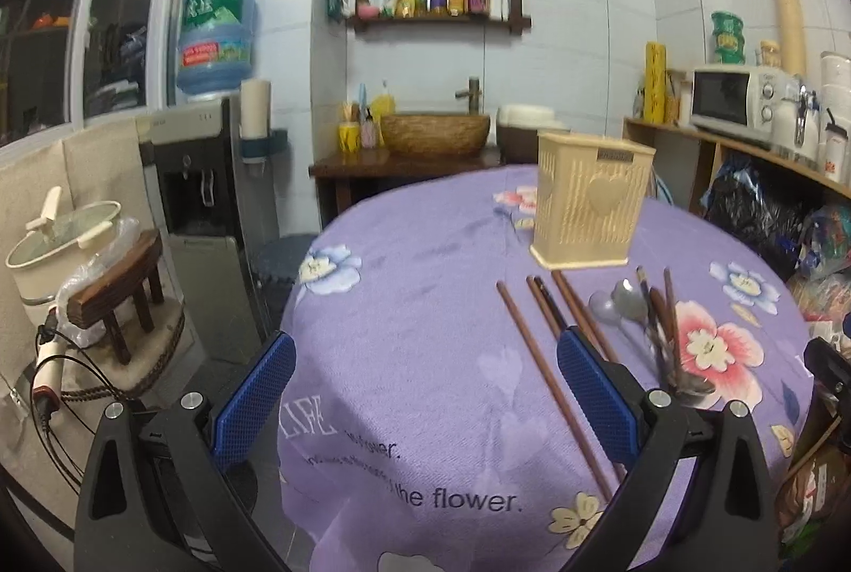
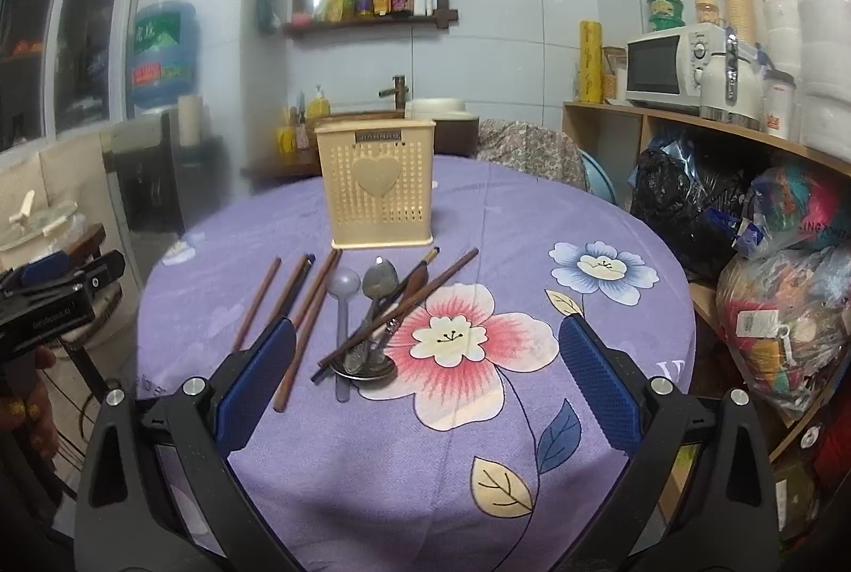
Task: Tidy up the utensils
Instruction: 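Close the right tool on a brown chopstick while the left tool grasps another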
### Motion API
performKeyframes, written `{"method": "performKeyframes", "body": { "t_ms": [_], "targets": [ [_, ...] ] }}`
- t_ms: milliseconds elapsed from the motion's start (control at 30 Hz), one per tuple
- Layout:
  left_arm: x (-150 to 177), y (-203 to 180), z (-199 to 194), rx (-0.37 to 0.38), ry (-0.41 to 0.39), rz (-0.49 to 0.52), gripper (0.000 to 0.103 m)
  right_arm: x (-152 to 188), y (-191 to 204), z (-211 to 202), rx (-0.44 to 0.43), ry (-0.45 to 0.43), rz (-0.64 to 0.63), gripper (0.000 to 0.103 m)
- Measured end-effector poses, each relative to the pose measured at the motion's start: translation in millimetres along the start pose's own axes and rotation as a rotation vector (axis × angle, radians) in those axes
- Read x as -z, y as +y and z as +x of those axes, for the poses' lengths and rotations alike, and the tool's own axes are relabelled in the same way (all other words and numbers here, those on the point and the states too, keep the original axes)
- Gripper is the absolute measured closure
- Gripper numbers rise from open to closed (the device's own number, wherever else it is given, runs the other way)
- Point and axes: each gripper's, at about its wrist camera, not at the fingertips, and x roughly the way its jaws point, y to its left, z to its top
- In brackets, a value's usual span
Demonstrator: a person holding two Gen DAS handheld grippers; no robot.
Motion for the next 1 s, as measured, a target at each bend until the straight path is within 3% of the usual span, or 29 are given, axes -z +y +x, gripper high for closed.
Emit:
{"method": "performKeyframes", "body": {
  "t_ms": [367, 533, 633, 800, 1000],
  "targets": [
    [-29.4, 15.7, 79.3, 0.119, 0.259, -0.007, 0.005, -23.5, -20.9, 78.9, -0.075, 0.189, 0.012, 0.005],
    [-39.9, -3.0, 119.3, 0.216, 0.374, -0.012, 0.015, -36.1, -23.5, 113.9, -0.064, 0.25, 0.022, 0.005],
    [-42.7, -15.1, 136.5, 0.228, 0.41, 0.001, 0.022, -39.2, -22.5, 117.9, -0.053, 0.243, 0.026, 0.005],
    [-41.9, -35.6, 162.5, 0.248, 0.485, 0.012, 0.043, -39.2, -13.8, 122.6, -0.052, 0.243, 0.006, 0.005],
    [-34.4, -46.0, 183.6, 0.208, 0.533, 0.04, 0.049, -38.8, -16.7, 126.0, -0.047, 0.246, 0.015, 0.005]
  ]
}}
